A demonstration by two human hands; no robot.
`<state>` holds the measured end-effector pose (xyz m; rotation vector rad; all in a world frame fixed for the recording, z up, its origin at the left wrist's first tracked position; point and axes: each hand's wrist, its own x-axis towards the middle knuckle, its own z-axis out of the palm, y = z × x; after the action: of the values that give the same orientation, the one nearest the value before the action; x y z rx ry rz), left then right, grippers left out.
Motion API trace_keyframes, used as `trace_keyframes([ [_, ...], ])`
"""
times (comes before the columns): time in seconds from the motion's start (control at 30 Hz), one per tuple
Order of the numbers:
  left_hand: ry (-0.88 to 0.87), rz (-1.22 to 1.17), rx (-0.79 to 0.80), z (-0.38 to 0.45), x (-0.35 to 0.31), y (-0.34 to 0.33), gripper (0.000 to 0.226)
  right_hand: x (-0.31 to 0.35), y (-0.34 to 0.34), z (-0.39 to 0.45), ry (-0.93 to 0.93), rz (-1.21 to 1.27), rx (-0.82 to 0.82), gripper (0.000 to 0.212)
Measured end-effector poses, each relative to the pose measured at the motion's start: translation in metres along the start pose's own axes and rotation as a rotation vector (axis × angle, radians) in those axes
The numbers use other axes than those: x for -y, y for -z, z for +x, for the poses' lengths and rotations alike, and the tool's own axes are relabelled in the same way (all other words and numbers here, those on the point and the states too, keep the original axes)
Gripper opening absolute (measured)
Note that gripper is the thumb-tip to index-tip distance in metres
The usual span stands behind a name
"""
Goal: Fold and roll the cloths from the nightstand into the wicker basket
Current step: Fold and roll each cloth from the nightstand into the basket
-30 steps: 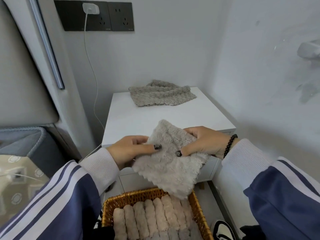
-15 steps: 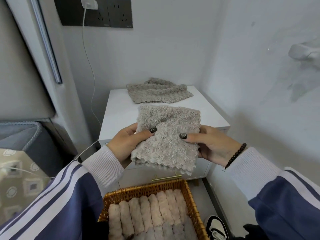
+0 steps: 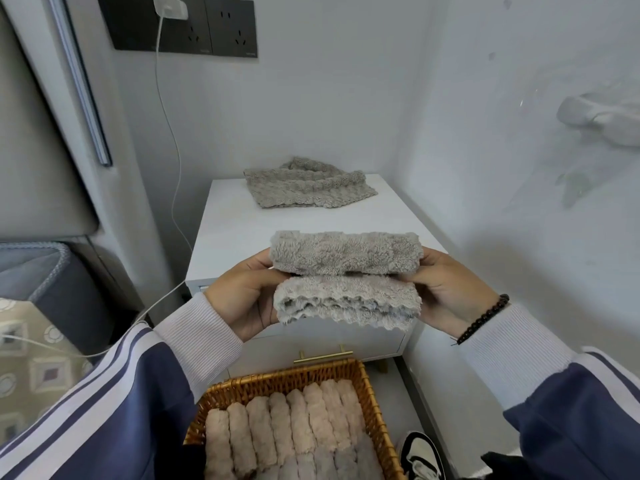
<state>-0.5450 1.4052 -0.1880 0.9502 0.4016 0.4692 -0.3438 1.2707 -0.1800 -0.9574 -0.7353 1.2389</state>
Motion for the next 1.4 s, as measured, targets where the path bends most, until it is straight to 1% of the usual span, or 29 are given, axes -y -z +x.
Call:
trace_keyframes([
  [0.03, -0.001, -0.040, -0.010, 0.000, 0.000, 0.000, 0.046, 0.002, -0.003, 0.000, -0.018, 0.015, 0.013, 0.069],
  [0.07, -0.001, -0.071, -0.028, 0.000, -0.001, 0.000, 0.049, 0.002, -0.003, 0.001, -0.030, 0.025, 0.038, 0.062],
  [0.13, 0.012, -0.097, -0.050, -0.002, -0.002, 0.000, 0.044, 0.004, -0.005, 0.001, -0.069, 0.037, 0.049, 0.039],
  [0.17, 0.025, -0.105, -0.052, -0.003, -0.004, 0.002, 0.039, 0.004, -0.006, 0.002, -0.103, 0.018, 0.032, 0.036],
  [0.2, 0.041, -0.108, -0.049, -0.004, -0.005, 0.003, 0.037, 0.004, -0.006, 0.003, -0.133, 0.000, 0.044, 0.042],
  [0.27, 0.072, -0.083, -0.048, -0.006, -0.008, 0.008, 0.040, 0.004, -0.007, 0.004, -0.189, -0.060, 0.029, 0.072],
  [0.3, 0.090, -0.055, -0.080, -0.006, -0.008, 0.011, 0.038, 0.003, -0.009, 0.003, -0.216, -0.103, 0.002, 0.073],
  [0.33, 0.115, -0.028, -0.107, -0.006, -0.008, 0.013, 0.037, 0.002, -0.010, 0.004, -0.229, -0.191, -0.036, 0.059],
  [0.37, 0.133, 0.024, -0.133, -0.005, -0.006, 0.016, 0.038, 0.000, -0.014, 0.002, -0.238, -0.320, -0.070, 0.038],
  [0.4, 0.143, 0.110, -0.151, -0.005, -0.004, 0.016, 0.037, -0.001, -0.018, 0.000, -0.241, -0.463, -0.092, 0.025],
  [0.47, 0.164, 0.342, -0.152, -0.005, 0.002, 0.018, 0.016, -0.008, -0.028, 0.000, -0.243, -0.733, -0.086, 0.011],
  [0.5, 0.174, 0.434, -0.132, -0.006, 0.004, 0.020, 0.018, -0.011, -0.031, 0.000, -0.248, -0.825, -0.084, 0.011],
  [0.53, 0.186, 0.492, -0.118, -0.008, 0.006, 0.025, 0.029, -0.015, -0.032, 0.002, -0.262, -0.886, -0.079, 0.018],
  [0.57, 0.182, 0.509, -0.106, -0.011, 0.007, 0.031, 0.039, -0.019, -0.034, 0.003, -0.283, -0.936, -0.065, 0.030],
  [0.6, 0.166, 0.511, -0.096, -0.013, 0.007, 0.035, 0.051, -0.022, -0.035, 0.005, -0.299, -0.993, -0.039, 0.046],
  [0.67, 0.126, 0.530, -0.055, -0.020, 0.007, 0.043, 0.073, -0.029, -0.040, 0.008, -0.327, -1.133, 0.059, 0.079],
  [0.7, 0.119, 0.582, -0.038, -0.023, 0.007, 0.046, 0.081, -0.033, -0.044, 0.010, -0.344, -1.195, 0.119, 0.088],
  [0.73, 0.115, 0.658, -0.026, -0.026, 0.006, 0.048, 0.084, -0.040, -0.049, 0.011, -0.365, -1.254, 0.194, 0.089],
  [0.77, 0.116, 0.752, -0.023, -0.031, 0.007, 0.051, 0.085, -0.048, -0.055, 0.011, -0.383, -1.312, 0.272, 0.081],
  [0.83, 0.122, 0.960, -0.034, -0.037, 0.013, 0.055, 0.077, -0.067, -0.068, 0.010, -0.408, -1.407, 0.383, 0.058],
  [0.87, 0.133, 1.070, -0.037, -0.040, 0.017, 0.058, 0.072, -0.077, -0.073, 0.010, -0.427, -1.420, 0.407, 0.049],
  [0.93, 0.169, 1.268, -0.040, -0.045, 0.025, 0.064, 0.065, -0.096, -0.080, 0.009, -0.470, -1.432, 0.403, 0.040],
  [1.0, 0.211, 1.415, -0.078, -0.051, 0.032, 0.070, 0.062, -0.118, -0.082, 0.011, -0.489, -1.439, 0.368, 0.037],
  [1.07, 0.253, 1.506, -0.150, -0.056, 0.040, 0.080, 0.060, -0.139, -0.084, 0.012, -0.480, -1.416, 0.329, 0.034],
  [1.13, 0.332, 1.529, -0.243, -0.060, 0.049, 0.094, 0.060, -0.161, -0.084, 0.011, -0.489, -1.376, 0.302, 0.032],
  [1.2, 0.457, 1.542, -0.319, -0.065, 0.061, 0.112, 0.057, -0.186, -0.083, 0.011, -0.508, -1.329, 0.280, 0.029],
  [1.3, 0.606, 1.524, -0.373, -0.070, 0.084, 0.128, 0.043, -0.226, -0.080, 0.010, -0.496, -1.275, 0.177, 0.016],
  [1.33, 0.644, 1.503, -0.383, -0.070, 0.095, 0.132, 0.039, -0.243, -0.080, 0.009, -0.475, -1.257, 0.147, 0.015],
  [1.4, 0.716, 1.403, -0.399, -0.067, 0.118, 0.138, 0.036, -0.275, -0.082, 0.004, -0.468, -1.227, 0.066, 0.023],
])
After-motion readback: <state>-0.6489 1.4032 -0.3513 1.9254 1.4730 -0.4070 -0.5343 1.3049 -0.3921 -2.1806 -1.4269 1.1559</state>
